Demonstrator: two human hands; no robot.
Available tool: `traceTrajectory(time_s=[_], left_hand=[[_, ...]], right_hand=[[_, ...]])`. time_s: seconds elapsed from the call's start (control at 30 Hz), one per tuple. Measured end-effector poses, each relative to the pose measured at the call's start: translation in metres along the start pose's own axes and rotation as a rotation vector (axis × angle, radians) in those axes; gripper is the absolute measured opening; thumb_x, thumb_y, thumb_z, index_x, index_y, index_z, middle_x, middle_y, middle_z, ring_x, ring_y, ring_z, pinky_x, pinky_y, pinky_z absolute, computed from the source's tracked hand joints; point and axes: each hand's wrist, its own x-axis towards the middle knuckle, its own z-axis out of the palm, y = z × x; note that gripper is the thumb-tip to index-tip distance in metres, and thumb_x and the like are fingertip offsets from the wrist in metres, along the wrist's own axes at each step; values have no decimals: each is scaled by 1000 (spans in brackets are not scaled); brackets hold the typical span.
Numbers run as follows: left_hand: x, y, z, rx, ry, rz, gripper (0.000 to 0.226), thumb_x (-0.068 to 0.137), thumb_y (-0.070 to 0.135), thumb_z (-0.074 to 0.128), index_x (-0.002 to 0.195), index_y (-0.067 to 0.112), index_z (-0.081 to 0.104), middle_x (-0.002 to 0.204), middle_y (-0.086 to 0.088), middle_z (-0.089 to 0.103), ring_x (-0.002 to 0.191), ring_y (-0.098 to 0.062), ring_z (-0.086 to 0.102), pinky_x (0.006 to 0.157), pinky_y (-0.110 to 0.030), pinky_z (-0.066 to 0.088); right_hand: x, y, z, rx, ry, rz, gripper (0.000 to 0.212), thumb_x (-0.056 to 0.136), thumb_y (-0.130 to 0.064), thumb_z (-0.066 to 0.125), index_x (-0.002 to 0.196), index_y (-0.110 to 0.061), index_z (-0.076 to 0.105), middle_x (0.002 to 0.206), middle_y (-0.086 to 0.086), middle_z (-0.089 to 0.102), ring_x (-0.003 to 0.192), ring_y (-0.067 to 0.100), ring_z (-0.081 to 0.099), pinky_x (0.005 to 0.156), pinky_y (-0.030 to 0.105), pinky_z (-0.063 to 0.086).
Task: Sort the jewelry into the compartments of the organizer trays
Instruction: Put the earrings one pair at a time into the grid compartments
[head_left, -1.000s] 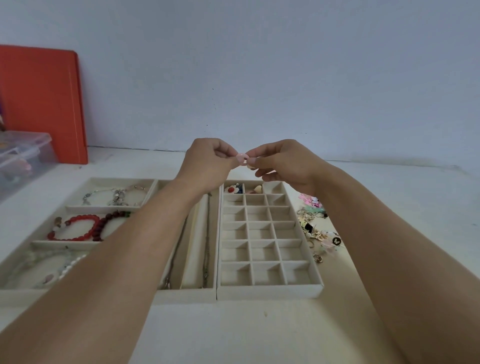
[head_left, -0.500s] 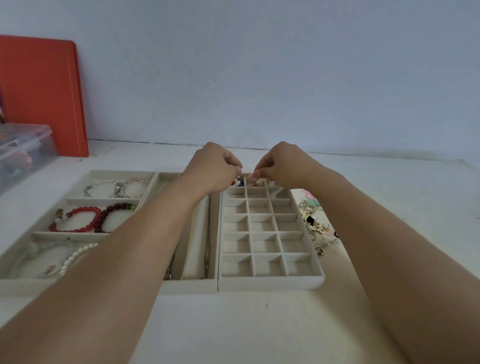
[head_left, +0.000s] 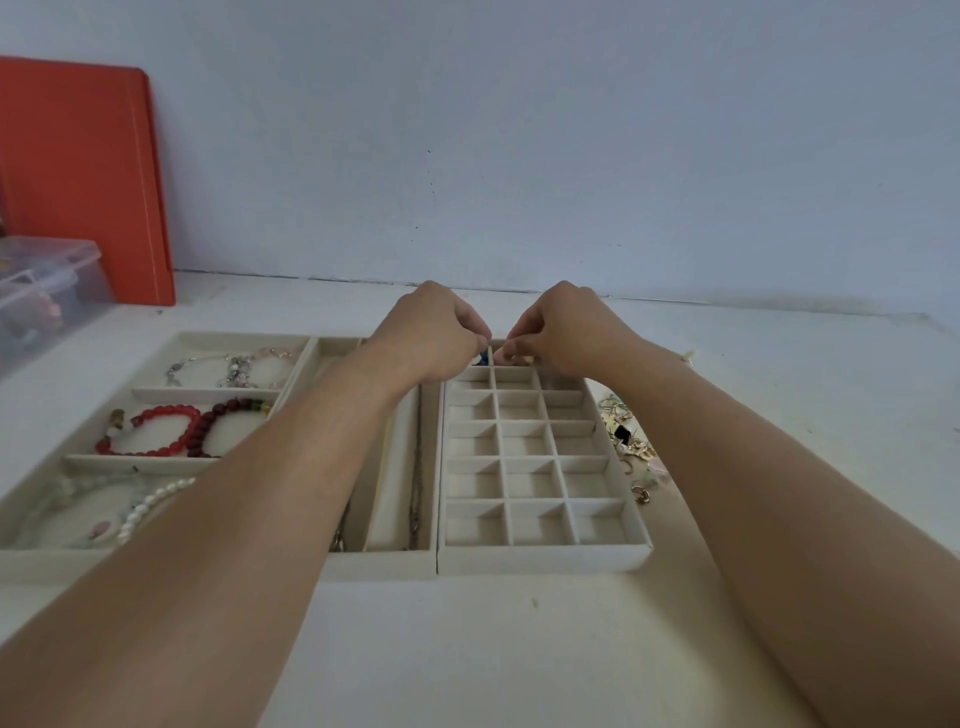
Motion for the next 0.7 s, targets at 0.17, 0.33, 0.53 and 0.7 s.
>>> traceTrajectory(time_s=[0.17, 0.33, 0.53, 0.7], left_hand=[[-4, 2, 2, 61, -107, -7, 19, 93, 16, 65, 102, 24, 79, 105, 2, 72, 103, -15, 64, 84, -25, 48], [-4, 2, 2, 103, -127, 2, 16, 92, 17, 66, 102, 21, 78, 108, 0, 72, 106, -17, 63, 94, -30, 50], [-7, 4, 1, 176, -181, 47, 30, 98, 11, 55, 114, 25, 75, 113, 1, 68, 94, -14, 59, 75, -21, 43], [-9, 7, 5, 297, -222, 78, 45, 99, 4, 43, 125, 30, 70, 132, -1, 63, 83, -15, 51, 57, -17, 36]], right_hand=[[0, 1, 3, 10, 61, -38, 16, 74, -27, 88, 82, -19, 77, 77, -1, 72, 65, 14, 66, 59, 24, 50], [-1, 2, 5, 10, 49, -22, 14, 74, -25, 87, 80, -22, 75, 79, 1, 73, 74, 21, 72, 70, 34, 60], [-4, 0, -3, -7, -25, -45, 14, 79, -21, 83, 91, -21, 76, 84, -4, 74, 79, 13, 70, 67, 25, 54], [-3, 0, -6, -48, -61, -69, 14, 85, -13, 77, 92, -25, 73, 90, -5, 73, 84, 13, 67, 57, 19, 43]])
